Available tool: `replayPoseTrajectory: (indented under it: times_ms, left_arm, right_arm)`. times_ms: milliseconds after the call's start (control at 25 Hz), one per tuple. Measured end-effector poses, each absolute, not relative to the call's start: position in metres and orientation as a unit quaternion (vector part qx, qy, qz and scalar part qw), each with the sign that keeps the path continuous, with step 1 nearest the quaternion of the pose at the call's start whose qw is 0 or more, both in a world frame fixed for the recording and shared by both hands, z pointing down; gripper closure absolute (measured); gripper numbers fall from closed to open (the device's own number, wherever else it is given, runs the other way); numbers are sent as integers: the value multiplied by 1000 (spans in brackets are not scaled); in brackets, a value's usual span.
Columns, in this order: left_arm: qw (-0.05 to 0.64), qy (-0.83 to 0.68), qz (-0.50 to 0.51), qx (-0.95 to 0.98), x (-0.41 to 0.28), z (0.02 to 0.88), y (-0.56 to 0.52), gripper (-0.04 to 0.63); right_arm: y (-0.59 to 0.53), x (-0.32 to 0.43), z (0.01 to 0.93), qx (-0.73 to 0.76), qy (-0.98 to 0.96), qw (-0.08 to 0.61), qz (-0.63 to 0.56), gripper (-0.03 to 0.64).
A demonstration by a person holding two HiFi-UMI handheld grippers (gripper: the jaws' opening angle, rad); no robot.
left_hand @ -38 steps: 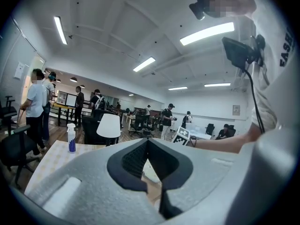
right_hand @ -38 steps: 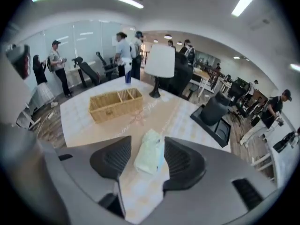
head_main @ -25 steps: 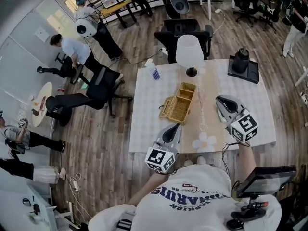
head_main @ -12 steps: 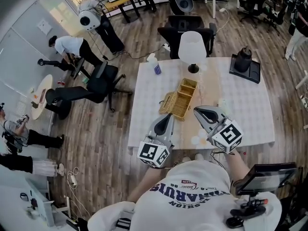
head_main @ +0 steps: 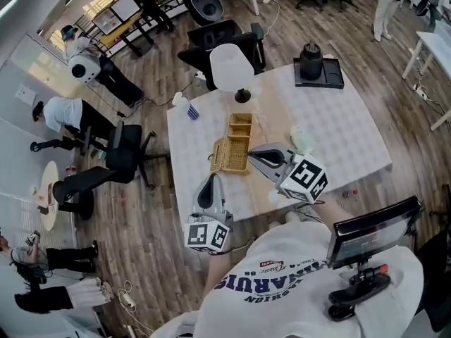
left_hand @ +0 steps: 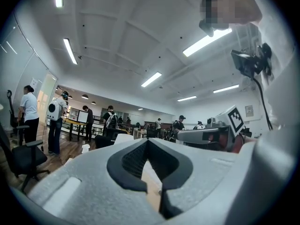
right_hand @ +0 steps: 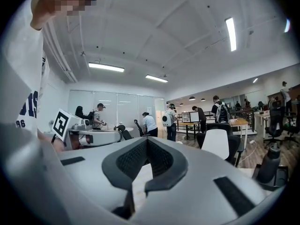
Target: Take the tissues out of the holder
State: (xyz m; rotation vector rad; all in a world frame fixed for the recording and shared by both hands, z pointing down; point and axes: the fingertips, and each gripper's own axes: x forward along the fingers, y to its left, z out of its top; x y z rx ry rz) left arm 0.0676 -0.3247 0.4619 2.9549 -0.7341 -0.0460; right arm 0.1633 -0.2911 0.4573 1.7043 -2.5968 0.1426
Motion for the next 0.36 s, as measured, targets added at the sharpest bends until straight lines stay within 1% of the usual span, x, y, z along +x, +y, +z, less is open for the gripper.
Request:
replayPoseTrajectory:
  times_ms: [360]
  left_arm:
    - [54, -251, -15, 966, 58, 468, -325, 592]
  right_arm:
    - [-292, 157, 463, 542, -839, 26, 46, 611]
